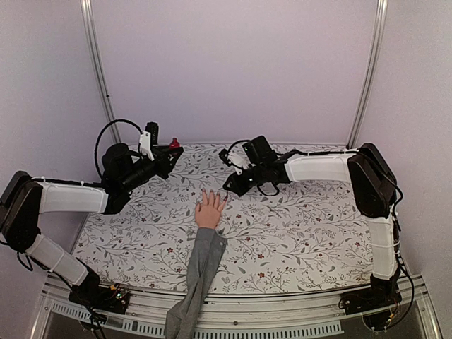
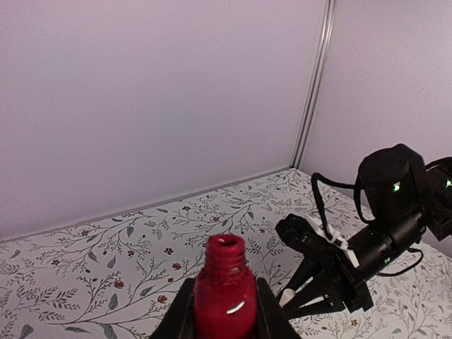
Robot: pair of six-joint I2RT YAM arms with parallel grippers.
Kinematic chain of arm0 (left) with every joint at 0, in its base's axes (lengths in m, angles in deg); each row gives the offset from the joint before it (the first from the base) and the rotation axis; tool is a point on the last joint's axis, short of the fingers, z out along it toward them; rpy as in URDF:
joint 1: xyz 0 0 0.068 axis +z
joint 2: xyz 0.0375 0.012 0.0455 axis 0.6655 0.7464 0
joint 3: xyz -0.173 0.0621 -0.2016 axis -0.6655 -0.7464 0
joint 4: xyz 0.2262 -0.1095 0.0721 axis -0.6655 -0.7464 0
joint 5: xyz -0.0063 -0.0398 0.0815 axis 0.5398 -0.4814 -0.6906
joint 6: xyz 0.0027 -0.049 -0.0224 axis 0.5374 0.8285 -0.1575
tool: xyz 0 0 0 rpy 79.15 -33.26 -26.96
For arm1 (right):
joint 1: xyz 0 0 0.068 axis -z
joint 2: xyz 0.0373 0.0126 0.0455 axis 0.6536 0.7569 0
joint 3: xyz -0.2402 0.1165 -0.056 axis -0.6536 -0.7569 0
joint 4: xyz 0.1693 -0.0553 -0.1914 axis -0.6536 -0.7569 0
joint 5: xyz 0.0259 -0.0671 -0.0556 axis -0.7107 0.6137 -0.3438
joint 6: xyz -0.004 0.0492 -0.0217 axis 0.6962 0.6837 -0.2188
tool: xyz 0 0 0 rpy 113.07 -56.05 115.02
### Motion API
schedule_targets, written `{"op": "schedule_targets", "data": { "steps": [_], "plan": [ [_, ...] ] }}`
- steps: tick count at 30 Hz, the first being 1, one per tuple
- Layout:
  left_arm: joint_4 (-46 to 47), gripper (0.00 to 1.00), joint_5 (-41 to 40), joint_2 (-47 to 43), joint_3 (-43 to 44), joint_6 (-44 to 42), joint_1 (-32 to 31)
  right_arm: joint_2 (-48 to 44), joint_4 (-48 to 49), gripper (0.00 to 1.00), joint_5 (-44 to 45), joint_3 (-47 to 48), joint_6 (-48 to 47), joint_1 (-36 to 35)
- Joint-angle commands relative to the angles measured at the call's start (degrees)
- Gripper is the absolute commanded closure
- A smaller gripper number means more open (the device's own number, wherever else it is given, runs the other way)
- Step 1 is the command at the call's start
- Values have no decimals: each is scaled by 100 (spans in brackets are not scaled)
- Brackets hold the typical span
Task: Paint the nails
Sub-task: Paint the nail polish on the nail.
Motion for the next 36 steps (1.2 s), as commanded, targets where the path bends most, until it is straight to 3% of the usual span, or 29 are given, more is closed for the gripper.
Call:
{"op": "schedule_targets", "data": {
  "steps": [1, 23, 36],
  "plan": [
    [168, 100, -20, -95, -51, -91, 82, 99, 21, 100, 194, 69, 44, 57],
    [179, 100, -20, -84, -60, -82, 90, -158, 19, 100, 587, -5, -79, 112],
    [185, 100, 7, -89, -54, -65, 87, -356, 218, 100, -391, -91, -158, 46]
  ]
}}
